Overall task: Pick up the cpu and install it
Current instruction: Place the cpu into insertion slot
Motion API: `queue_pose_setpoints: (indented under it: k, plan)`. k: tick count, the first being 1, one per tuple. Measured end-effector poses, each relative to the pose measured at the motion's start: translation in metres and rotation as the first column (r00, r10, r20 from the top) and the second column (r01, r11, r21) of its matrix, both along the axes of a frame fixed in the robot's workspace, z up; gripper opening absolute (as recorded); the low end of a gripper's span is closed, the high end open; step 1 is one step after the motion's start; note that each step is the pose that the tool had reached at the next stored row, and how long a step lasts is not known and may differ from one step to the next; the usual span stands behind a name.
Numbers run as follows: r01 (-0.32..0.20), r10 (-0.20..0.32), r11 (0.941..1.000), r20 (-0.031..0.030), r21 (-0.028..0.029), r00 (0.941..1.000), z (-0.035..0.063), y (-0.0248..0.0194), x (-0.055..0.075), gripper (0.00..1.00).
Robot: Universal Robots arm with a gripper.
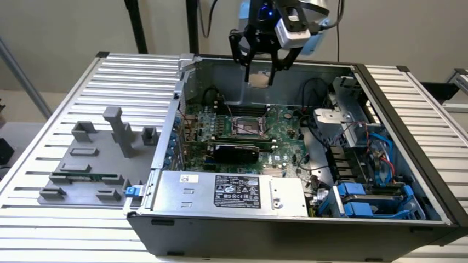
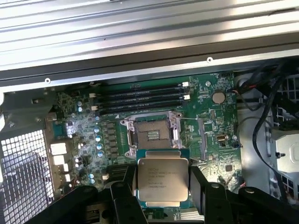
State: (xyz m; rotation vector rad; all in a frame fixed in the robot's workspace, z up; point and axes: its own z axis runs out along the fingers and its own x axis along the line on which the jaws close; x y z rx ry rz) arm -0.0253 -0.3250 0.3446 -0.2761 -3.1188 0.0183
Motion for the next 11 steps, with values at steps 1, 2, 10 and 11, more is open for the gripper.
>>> queue_pose_setpoints:
  k: [1, 2, 10, 11]
  plan:
    - [0.017, -0.017, 0.9999, 0.0000, 0.0000, 0.9999, -0.0001, 0.0000, 0.0000, 0.55]
    - [0.035, -0.035, 0.9994, 0.0001, 0.0000, 0.9994, -0.0003, 0.0000, 0.0000, 0.55]
    - [0.179, -0.179, 0.9839, 0.0000, -0.0001, 0.9839, -0.0017, 0.0000, 0.0000, 0.55]
    - [0.197, -0.197, 0.9803, 0.0000, 0.0000, 0.9803, -0.0019, 0.0000, 0.0000, 0.55]
